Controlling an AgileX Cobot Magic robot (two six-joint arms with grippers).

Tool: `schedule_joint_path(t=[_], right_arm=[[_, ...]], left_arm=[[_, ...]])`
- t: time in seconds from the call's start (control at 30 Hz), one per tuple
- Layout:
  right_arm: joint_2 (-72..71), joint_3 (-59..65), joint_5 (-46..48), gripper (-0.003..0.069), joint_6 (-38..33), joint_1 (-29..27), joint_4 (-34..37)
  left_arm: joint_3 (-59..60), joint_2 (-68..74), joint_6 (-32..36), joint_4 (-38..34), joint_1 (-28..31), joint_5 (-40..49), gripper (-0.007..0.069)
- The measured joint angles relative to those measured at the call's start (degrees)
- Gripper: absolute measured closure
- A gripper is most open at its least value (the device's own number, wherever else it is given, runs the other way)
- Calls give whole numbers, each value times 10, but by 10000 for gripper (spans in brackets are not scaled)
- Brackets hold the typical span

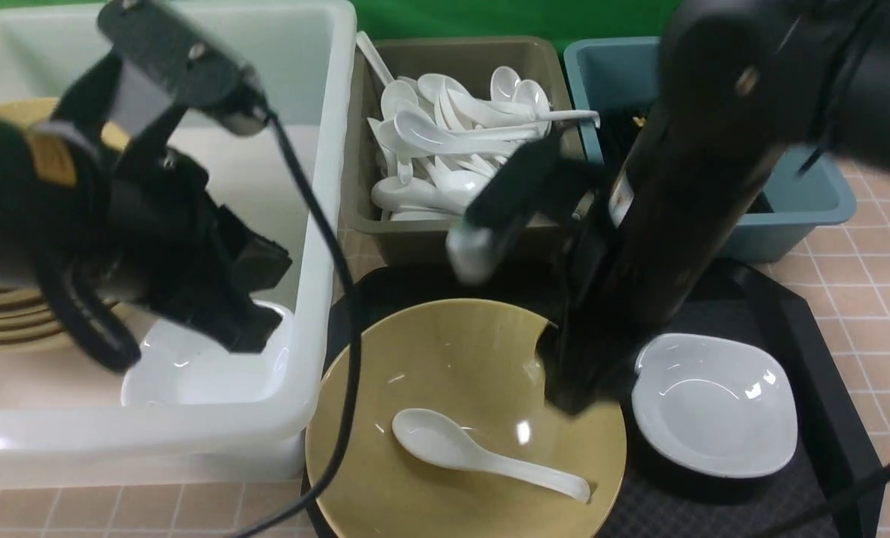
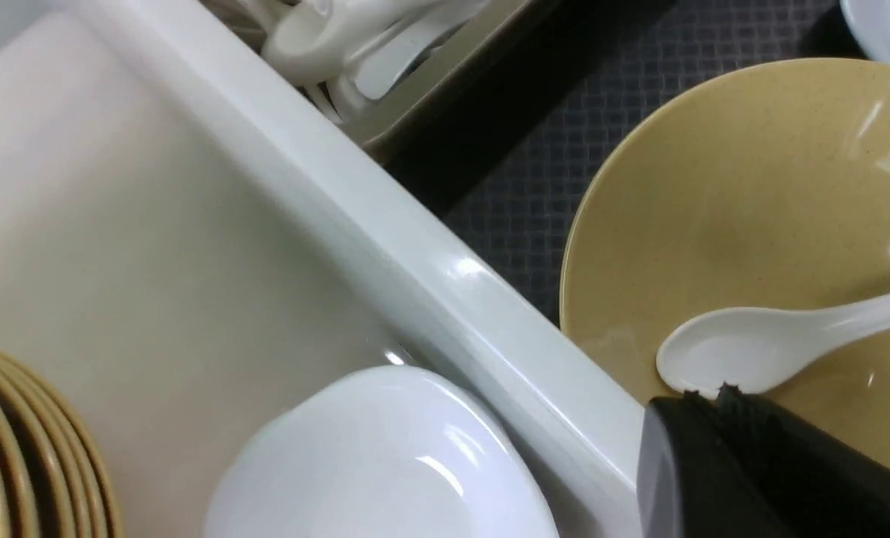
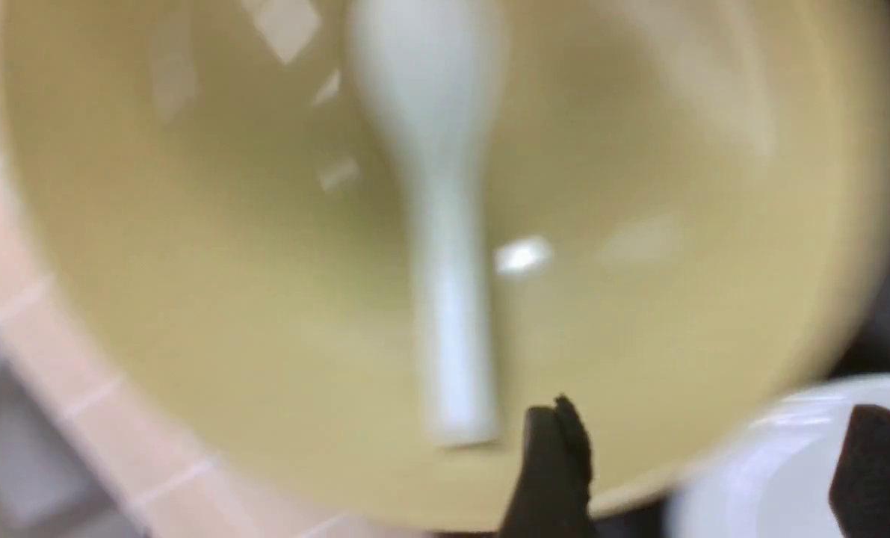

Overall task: On brown table put chopsticks spoon bowls plates into blue grey white boxes.
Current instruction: 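Reach down and grasp the white spoon resting in the bowl with the right gripper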

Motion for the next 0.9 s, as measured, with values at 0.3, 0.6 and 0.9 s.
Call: schedule_joint_path(t=[0.3, 0.6, 0.9], right_arm=[[74, 7, -42, 150, -114, 69, 0], [140, 7, -73, 168, -117, 69, -19], [144, -36, -62, 494, -79, 69, -53]], left_arm=[[35, -10, 0, -32, 0, -51, 623], [35, -10, 2, -33, 0, -58, 623], [35, -9, 2, -30, 0, -69, 623]])
